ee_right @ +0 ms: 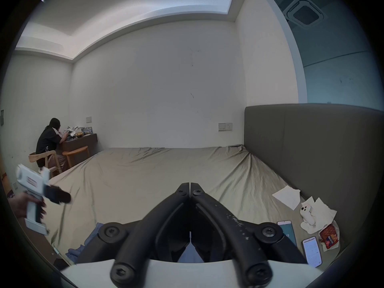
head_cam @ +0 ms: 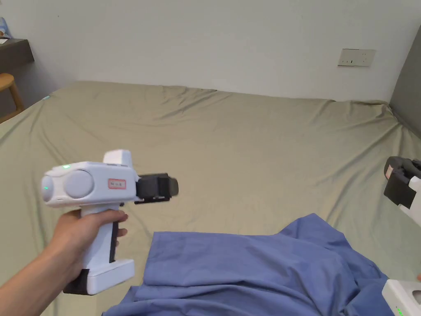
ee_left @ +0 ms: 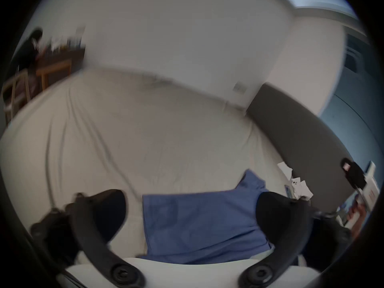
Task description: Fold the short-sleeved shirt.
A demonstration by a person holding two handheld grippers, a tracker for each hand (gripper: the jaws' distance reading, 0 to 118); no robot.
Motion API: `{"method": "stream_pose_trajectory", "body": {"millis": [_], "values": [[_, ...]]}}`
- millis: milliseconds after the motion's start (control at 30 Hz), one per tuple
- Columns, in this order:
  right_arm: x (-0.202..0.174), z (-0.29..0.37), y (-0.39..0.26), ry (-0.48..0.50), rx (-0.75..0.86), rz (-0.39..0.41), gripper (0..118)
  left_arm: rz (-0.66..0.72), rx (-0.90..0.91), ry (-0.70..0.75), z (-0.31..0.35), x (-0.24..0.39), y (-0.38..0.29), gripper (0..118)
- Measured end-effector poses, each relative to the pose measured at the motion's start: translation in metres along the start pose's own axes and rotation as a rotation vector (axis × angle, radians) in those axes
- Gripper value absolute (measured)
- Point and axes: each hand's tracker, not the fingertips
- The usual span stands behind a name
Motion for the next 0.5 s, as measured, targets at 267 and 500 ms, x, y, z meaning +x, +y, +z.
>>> {"method": "stream_pose_trajectory", "body": {"millis": [267, 500], "values": [[0.007, -0.035, -0.028, 0.002, -0.084, 0.015, 0, -0.022, -0.263, 0.241, -0.131, -0.027, -0.037, 101], [0.017, -0.063, -0.045, -0.004, -0.138, 0.001, 0, -0.069, -0.353, 0.271, -0.187, -0.035, -0.037, 100]]}}
